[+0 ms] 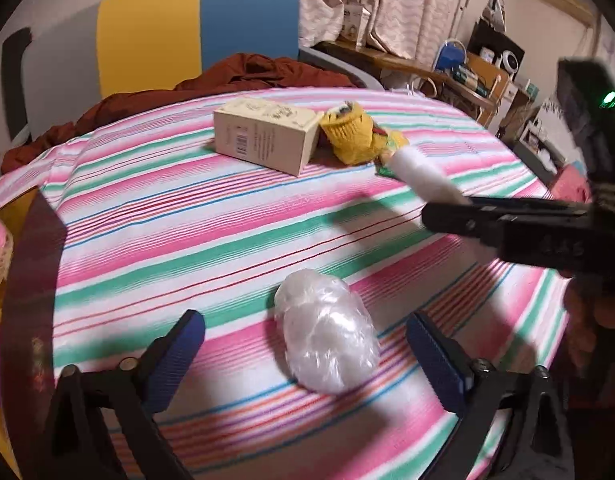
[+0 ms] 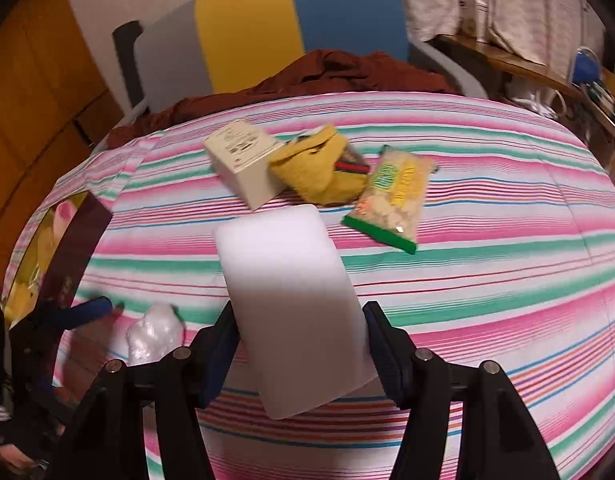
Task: Organize objects
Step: 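Grasp the clear plastic bag with the left tool while the right tool holds the foam block, then carry the plastic bag and foam block into the gold tray and open both tools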
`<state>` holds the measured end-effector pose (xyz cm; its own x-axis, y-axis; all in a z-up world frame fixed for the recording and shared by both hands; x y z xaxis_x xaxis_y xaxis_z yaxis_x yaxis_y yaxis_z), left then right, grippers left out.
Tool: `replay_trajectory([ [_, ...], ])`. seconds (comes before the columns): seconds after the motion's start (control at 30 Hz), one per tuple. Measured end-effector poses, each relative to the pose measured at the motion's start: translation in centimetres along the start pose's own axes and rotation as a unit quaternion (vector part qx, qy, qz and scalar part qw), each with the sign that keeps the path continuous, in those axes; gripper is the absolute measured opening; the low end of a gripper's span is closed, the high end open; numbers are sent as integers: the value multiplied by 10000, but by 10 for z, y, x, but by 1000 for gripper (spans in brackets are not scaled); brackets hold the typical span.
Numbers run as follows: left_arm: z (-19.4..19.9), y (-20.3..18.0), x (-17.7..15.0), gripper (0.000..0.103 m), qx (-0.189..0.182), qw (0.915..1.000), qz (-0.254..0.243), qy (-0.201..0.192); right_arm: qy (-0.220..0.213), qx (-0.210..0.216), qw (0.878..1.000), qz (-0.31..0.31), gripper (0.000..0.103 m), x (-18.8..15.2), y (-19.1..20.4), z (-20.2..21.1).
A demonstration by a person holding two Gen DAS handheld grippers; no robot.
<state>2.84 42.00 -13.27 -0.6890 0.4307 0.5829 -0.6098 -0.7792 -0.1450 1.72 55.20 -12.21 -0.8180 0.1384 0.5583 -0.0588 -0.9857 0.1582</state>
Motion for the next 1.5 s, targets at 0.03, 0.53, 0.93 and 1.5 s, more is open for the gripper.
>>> replay_trajectory([
  [0.03,-5,1,0,84,-18,10000,7,56,-26,-9,10000,-14,62,0,-1,0],
  [0.53,25,18,-21,38,-169,9983,-237,-498,79,136,9991,398,62,-10,24,-13],
  [0.93,119,98,-18,38,-113,9921,299,-1217,-124,383,9989,251,62,-12,36,-16],
  [1.5,167,305,-16,39,885,9720,1776,-1262,-779,1798,9801,-317,62,20,158,26],
])
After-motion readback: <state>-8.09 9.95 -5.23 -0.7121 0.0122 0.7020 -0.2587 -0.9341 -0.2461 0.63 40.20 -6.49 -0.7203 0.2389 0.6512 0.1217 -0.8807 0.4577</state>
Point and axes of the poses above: each gripper's, at about its wrist camera, not at the fingertips, and z roughly against the way its jaws point, y to its left, x to its top, the point moved 6 cm from there along -z, roughly the way its jaws point, and after that the axes turned 3 degrees about z, right-handed, at the moved point
